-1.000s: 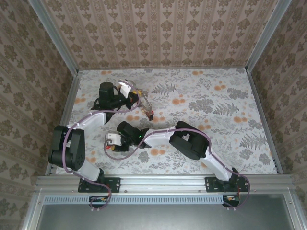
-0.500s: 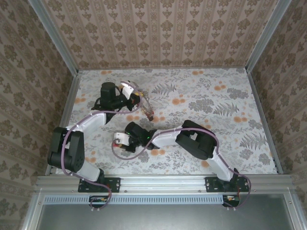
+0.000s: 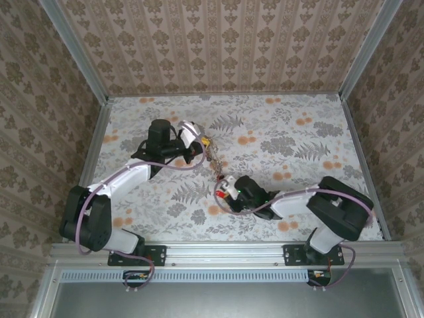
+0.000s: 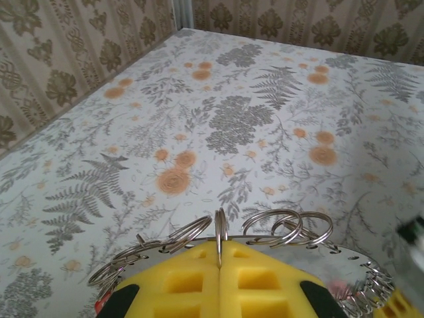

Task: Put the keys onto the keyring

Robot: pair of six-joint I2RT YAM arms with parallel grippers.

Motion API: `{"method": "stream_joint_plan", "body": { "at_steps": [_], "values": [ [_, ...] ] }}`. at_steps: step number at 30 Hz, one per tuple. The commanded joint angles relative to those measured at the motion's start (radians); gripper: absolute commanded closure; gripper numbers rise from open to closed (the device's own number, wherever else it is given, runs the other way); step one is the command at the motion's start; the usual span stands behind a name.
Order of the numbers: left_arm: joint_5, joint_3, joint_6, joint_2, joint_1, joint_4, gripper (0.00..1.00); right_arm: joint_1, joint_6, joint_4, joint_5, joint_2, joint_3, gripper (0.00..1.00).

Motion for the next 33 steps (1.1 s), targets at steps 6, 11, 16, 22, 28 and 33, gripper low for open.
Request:
{"method": "stream_joint_plan", "body": {
  "at_steps": [6,11,16,22,28,33],
  "values": [
    [-0.004,-0.044,0.031,-0.111,-0.071,-0.003,1.0,-0.167,0.322,-0.192,0.151,-0.179,-0.087,0.95],
    [0.024,-0.052,0.066,-0.141,-0.12,-0.074,1.0,-0.283,0.388,-0.295,0.112,-0.199,-0.063,0.94],
    [0.031,-0.047,0.094,-0.152,-0.191,-0.149,1.0,-0.342,0.404,-0.444,0.0,-0.192,0.031,0.87],
    [0.013,-0.058,0.085,-0.139,-0.254,-0.132,1.0,-0.397,0.42,-0.663,-0.018,-0.182,0.151,0.73],
    [0.01,-0.076,0.055,-0.129,-0.266,-0.084,1.0,-0.43,0.431,-0.883,-0.015,-0.188,0.269,0.6],
    [0.006,-0.084,0.051,-0.123,-0.268,-0.069,1.0,-0.431,0.435,-1.01,-0.063,-0.102,0.356,0.59]
  ]
}}
